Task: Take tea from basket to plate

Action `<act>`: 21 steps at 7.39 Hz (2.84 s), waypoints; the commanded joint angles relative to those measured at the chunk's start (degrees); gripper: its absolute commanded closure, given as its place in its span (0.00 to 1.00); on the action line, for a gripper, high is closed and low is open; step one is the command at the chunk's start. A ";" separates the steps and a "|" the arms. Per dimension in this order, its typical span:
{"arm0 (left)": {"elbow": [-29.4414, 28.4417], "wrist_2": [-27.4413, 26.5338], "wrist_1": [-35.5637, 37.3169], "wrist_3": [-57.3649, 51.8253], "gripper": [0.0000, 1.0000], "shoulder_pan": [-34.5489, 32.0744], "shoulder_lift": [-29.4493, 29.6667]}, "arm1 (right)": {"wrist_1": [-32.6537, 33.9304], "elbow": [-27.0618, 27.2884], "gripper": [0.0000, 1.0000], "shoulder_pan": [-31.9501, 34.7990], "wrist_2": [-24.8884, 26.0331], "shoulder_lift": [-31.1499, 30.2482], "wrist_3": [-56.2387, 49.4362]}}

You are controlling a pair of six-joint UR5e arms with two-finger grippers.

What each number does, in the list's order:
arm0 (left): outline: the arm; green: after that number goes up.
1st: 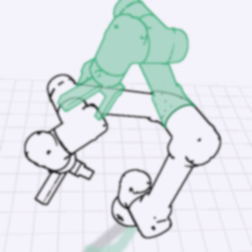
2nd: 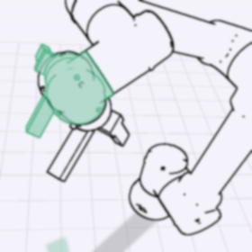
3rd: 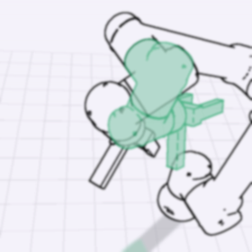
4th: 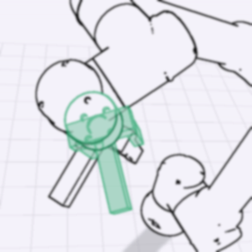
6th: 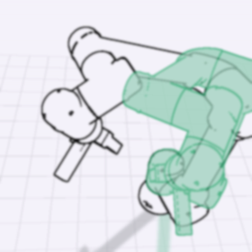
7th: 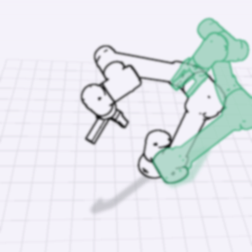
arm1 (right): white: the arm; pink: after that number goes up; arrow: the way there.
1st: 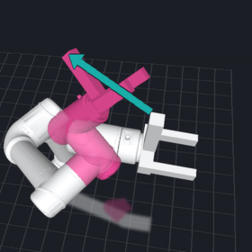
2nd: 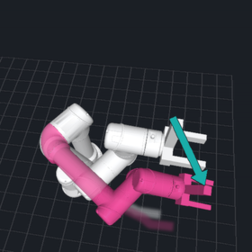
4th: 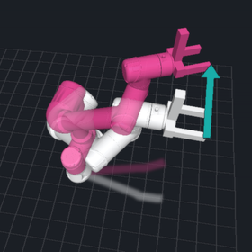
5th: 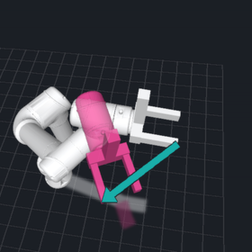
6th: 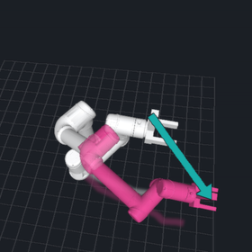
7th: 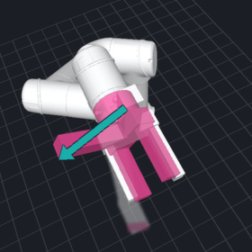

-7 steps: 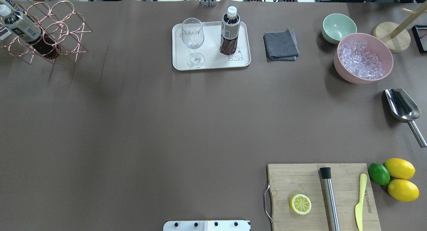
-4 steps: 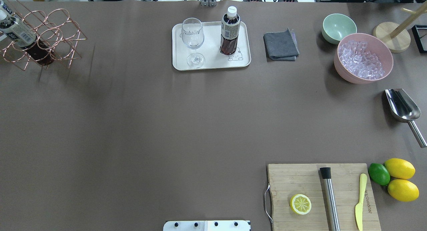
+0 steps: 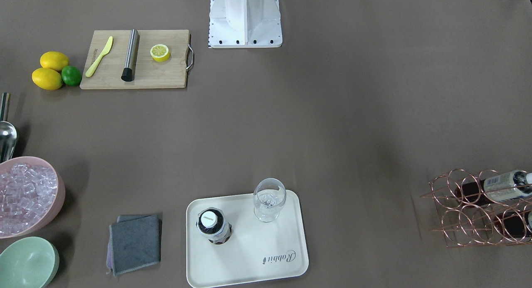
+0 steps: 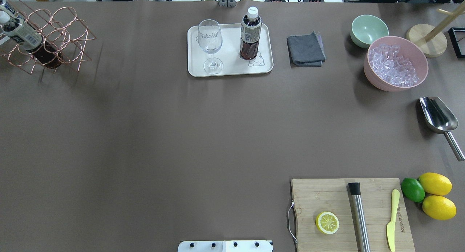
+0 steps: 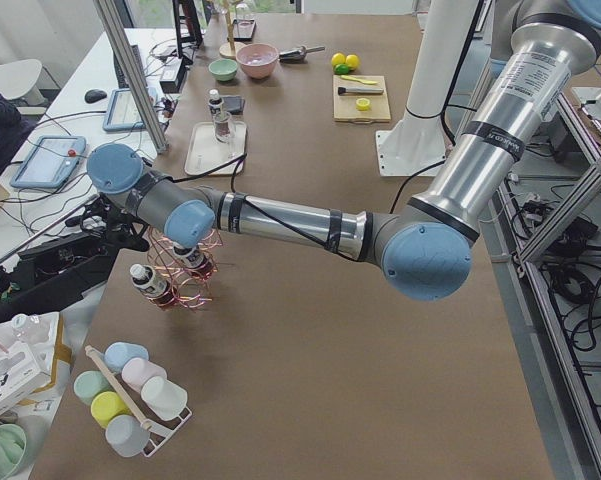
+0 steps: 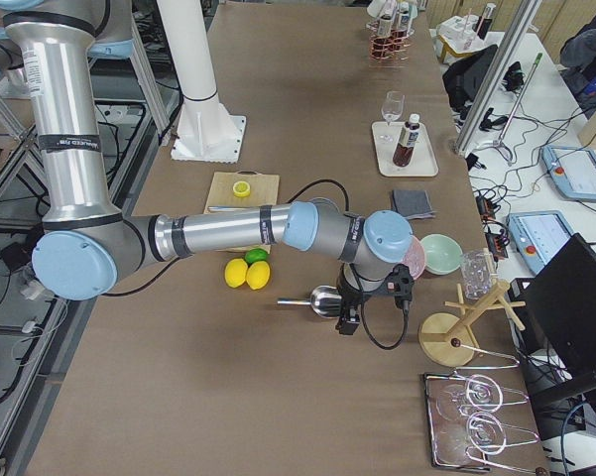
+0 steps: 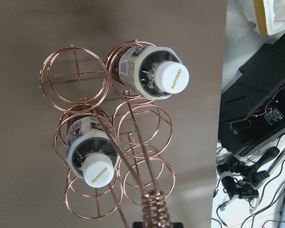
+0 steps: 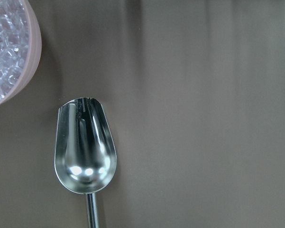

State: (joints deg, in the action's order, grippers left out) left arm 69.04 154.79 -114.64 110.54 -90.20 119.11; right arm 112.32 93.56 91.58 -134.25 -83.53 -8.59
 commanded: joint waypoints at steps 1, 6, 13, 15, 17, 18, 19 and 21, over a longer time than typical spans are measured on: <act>-0.57 -0.10 -0.06 -0.15 1.00 0.38 0.07 | 0.00 -0.05 0.01 0.00 0.04 -0.05 -0.11; -1.18 -0.45 -0.94 -0.24 1.00 1.34 -0.11 | 0.00 0.04 0.01 0.00 -0.14 -0.40 -0.02; -1.10 -0.45 -1.73 -0.24 0.54 1.61 -0.46 | 0.00 0.39 0.01 0.00 -0.40 -0.40 -0.02; -1.01 -0.45 -2.17 -0.15 0.04 1.61 -0.55 | 0.00 0.31 0.01 0.00 -0.40 -0.40 -0.02; -0.48 -0.62 -2.96 -0.15 0.03 1.70 -0.55 | 0.00 0.30 0.01 0.00 -0.40 -0.40 -0.02; 0.30 -0.63 -3.05 -0.24 0.03 1.61 -0.64 | 0.00 0.22 0.01 0.00 -0.40 -0.49 -0.11; 1.79 -0.63 -3.31 -0.76 0.03 1.61 -2.12 | 0.00 0.22 0.01 0.00 -0.40 -0.40 -0.11; 5.48 -0.54 -3.75 -7.24 0.03 0.82 -6.77 | 0.00 0.39 0.01 0.00 -0.31 -0.31 -0.02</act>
State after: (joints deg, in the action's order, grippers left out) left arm 71.43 154.17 -118.09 107.98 -88.78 116.04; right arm 112.32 93.79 91.58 -134.61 -83.94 -8.69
